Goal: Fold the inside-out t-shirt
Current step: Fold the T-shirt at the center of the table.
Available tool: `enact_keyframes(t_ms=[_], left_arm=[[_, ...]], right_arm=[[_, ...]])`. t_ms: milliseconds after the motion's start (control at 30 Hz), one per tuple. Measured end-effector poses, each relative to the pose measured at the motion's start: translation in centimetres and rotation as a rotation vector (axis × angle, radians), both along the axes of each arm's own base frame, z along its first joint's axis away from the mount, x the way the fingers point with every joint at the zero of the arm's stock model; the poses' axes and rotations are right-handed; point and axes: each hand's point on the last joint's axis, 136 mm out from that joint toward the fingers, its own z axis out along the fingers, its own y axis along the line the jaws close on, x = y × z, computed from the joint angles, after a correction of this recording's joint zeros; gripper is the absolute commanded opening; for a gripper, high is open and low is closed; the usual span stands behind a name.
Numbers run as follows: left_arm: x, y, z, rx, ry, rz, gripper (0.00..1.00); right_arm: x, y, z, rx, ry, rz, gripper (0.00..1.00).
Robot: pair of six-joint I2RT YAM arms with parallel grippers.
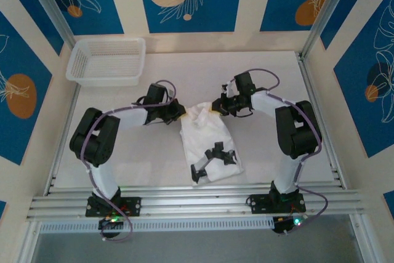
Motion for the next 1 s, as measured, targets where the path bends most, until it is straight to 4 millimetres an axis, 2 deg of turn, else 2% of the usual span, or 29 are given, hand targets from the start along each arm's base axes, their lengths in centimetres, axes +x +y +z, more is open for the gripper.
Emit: enact_keyframes(t_ms=[67, 167, 233, 300, 333, 400, 467, 500, 567, 667, 733, 800, 867, 967, 1000], left_arm=[[2.4, -0.6, 3.8, -0.024, -0.077, 0.001, 0.00], [6.8, -0.6, 12.3, -0.095, -0.262, 0.031, 0.00], [8.0, 0.3, 18.1, -0.134, -0.391, 0.048, 0.00], [7.2, 1.2, 22.2, -0.157, -0.480, 0.056, 0.00], [6.1, 1.7, 23.8, -0.164, -0.521, 0.054, 0.00], [3.4, 2.2, 25.3, -0.169, -0.572, 0.043, 0.00], [0.6, 2.4, 24.1, -0.156, -0.574, 0.024, 0.00], [-0.8, 2.4, 22.6, -0.146, -0.556, 0.009, 0.00], [-2.9, 2.1, 18.0, -0.113, -0.478, -0.022, 0.00], [-6.0, 1.9, 8.3, -0.029, -0.274, -0.067, 0.00], [-8.8, 2.8, 2.3, 0.032, -0.121, -0.080, 0.00], [-11.4, 3.8, -1.2, 0.077, -0.013, -0.088, 0.00], [-12.4, 4.2, -2.0, 0.094, 0.021, -0.093, 0.00], [-12.1, 4.5, -0.2, 0.100, -0.039, -0.090, 0.00], [-11.7, 4.5, 0.9, 0.103, -0.078, -0.088, 0.00]], right_arm=[[2.6, 0.1, 3.7, 0.010, -0.076, -0.017, 0.00], [7.2, -0.1, 12.5, 0.060, -0.276, -0.055, 0.00], [8.9, -0.6, 18.5, 0.098, -0.419, -0.075, 0.00], [8.6, -1.3, 22.9, 0.126, -0.522, -0.089, 0.00], [7.9, -1.5, 24.3, 0.134, -0.549, -0.091, 0.00], [5.7, -1.4, 26.0, 0.154, -0.609, -0.081, 0.00], [3.1, -1.1, 25.5, 0.164, -0.632, -0.064, 0.00], [1.8, -0.9, 24.2, 0.167, -0.624, -0.058, 0.00], [-0.2, -0.5, 20.0, 0.167, -0.556, -0.045, 0.00], [-2.1, -0.7, 9.8, 0.123, -0.335, -0.057, 0.00], [-4.4, -1.3, 2.8, 0.064, -0.154, -0.073, 0.00], [-7.0, -1.7, -0.8, 0.025, -0.042, -0.070, 0.00], [-8.4, -1.5, -1.7, 0.013, -0.014, -0.054, 0.00], [-8.9, -1.0, -0.4, 0.030, -0.049, -0.041, 0.00], [-8.7, -1.0, 0.4, 0.037, -0.073, -0.046, 0.00]])
